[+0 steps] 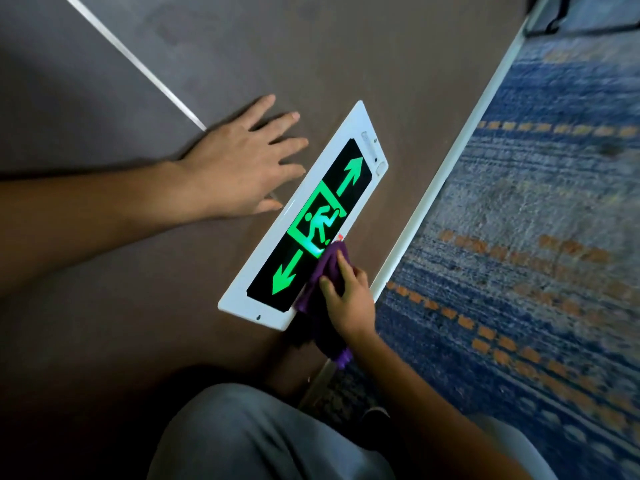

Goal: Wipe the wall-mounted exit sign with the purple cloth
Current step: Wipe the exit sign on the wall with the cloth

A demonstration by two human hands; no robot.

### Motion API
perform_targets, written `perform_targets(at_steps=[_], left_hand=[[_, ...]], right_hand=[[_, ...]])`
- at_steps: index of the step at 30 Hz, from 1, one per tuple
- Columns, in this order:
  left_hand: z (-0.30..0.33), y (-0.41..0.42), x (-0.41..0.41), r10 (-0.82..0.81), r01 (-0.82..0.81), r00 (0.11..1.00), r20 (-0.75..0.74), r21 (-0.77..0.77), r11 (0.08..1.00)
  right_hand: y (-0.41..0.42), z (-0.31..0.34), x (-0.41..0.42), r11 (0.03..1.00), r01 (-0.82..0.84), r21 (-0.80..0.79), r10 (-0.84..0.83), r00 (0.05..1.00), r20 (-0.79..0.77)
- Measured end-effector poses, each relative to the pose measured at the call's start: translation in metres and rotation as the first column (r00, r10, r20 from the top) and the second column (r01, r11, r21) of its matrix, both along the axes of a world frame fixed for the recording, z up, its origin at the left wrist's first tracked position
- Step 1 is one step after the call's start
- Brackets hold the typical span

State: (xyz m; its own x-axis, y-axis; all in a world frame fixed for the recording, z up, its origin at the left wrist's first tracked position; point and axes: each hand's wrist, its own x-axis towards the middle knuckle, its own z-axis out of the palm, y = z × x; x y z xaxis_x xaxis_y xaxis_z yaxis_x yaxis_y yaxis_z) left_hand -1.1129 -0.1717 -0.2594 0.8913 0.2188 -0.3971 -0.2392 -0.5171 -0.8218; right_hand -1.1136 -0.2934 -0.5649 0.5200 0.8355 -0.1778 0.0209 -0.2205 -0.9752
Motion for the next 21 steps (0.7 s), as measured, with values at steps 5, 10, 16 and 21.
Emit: perform_targets(at_steps=[5, 10, 16, 21], left_hand=[[-0.005, 0.000, 0.012, 0.058, -0.058, 0.998, 0.012, -0.007, 0.998], [-0.007, 0.001, 0.024, 0.100, -0.099, 0.995, 0.031, -0.018, 0.995], [-0.015, 0.008, 0.031, 0.099, -0.099, 0.995, 0.029, 0.010, 0.995], [-0.011, 0.013, 0.048, 0.113, -0.113, 0.994, 0.015, 0.040, 0.993]], right_hand=[[-0.013, -0.001, 0.003, 0.998, 0.004, 0.063, -0.002, 1.000, -0.028], [0.006, 0.014, 0.068, 0.978, 0.193, 0.074, -0.179, 0.970, -0.165], [0.041, 0.021, 0.116, 0.983, 0.155, 0.095, -0.120, 0.946, -0.300], [0.038, 0.015, 0.064, 0.989, 0.133, 0.070, -0.116, 0.972, -0.205]])
